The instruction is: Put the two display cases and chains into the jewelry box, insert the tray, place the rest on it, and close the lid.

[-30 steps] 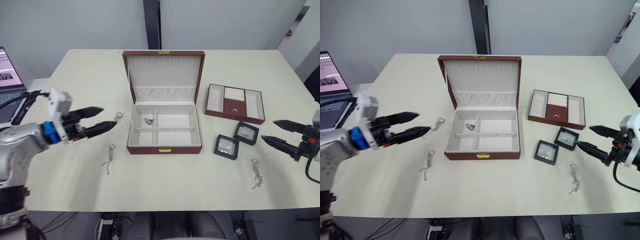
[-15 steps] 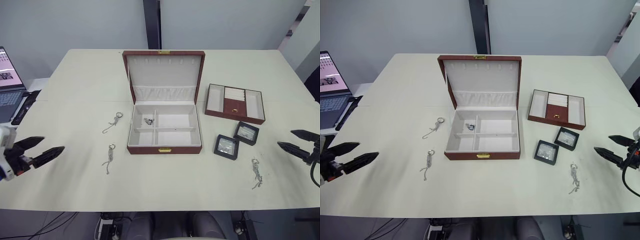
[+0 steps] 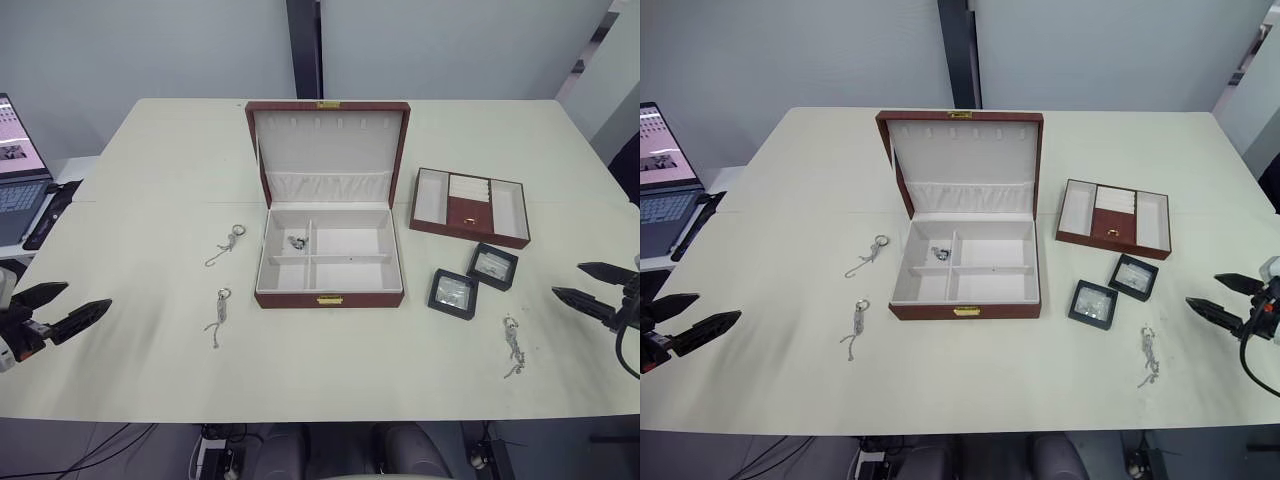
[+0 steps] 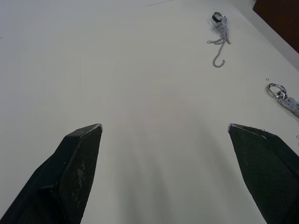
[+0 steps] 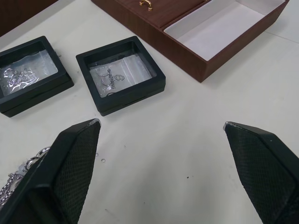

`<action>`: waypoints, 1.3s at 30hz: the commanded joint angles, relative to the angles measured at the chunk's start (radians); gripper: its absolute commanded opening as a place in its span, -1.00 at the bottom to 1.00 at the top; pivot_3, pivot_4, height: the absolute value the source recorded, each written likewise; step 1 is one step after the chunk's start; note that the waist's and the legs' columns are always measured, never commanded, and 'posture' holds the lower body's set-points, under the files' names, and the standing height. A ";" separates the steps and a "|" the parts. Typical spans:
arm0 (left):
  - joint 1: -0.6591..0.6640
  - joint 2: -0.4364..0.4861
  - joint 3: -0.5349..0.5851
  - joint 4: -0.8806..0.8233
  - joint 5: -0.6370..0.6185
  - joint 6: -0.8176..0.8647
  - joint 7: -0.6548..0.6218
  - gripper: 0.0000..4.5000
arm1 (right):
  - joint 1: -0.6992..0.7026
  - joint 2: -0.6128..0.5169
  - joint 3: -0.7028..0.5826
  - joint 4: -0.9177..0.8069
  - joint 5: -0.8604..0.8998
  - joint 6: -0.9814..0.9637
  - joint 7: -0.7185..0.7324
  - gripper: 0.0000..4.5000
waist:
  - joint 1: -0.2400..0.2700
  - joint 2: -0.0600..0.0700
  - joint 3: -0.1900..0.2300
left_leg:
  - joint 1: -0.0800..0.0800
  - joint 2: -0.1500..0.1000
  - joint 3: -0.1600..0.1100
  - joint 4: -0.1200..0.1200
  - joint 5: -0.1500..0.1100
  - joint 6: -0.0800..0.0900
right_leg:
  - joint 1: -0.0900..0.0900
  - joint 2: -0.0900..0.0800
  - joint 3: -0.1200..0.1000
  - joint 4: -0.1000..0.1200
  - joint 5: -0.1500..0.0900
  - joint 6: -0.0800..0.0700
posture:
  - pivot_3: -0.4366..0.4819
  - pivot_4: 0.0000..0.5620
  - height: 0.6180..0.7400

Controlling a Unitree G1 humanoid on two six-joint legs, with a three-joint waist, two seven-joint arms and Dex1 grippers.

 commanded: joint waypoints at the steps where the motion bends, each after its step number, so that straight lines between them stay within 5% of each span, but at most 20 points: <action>1: 0.003 -0.002 0.028 -0.040 -0.011 0.005 0.014 0.99 | -0.016 -0.009 -0.011 -0.023 0.007 -0.007 0.007 1.00 | 0.000 0.000 0.000 | 0.000 0.000 0.000 0.000 0.000 0.000 | 0.000 0.000 0.000 0.000 0.000 0.000 | -0.05 -0.47 1.00; 15: -0.018 -0.060 0.013 -0.133 -0.039 0.035 0.072 0.99 | -0.014 0.013 -0.014 -0.154 0.061 0.062 0.006 1.00 | 0.000 0.000 0.000 | 0.000 0.000 0.000 0.000 0.000 0.000 | 0.000 0.000 0.000 0.000 0.000 0.000 | -0.05 -0.47 1.00; 27: 0.042 -0.355 -0.082 -0.476 -0.085 0.056 0.285 0.99 | -0.153 0.103 0.152 -0.697 0.276 0.325 -0.075 1.00 | 0.003 -0.001 0.000 | -0.001 0.000 -0.003 0.001 0.000 0.000 | 0.000 0.000 0.000 0.000 0.000 0.000 | -0.05 -0.47 1.00; 39: 0.102 -0.620 -0.304 -0.624 0.068 -0.033 0.564 0.99 | -0.285 0.148 0.274 -0.762 0.284 0.363 -0.104 1.00 | 0.005 -0.002 -0.001 | -0.002 -0.001 -0.004 0.002 0.000 0.000 | 0.002 -0.001 0.000 -0.001 0.000 0.000 | -0.05 -0.47 1.00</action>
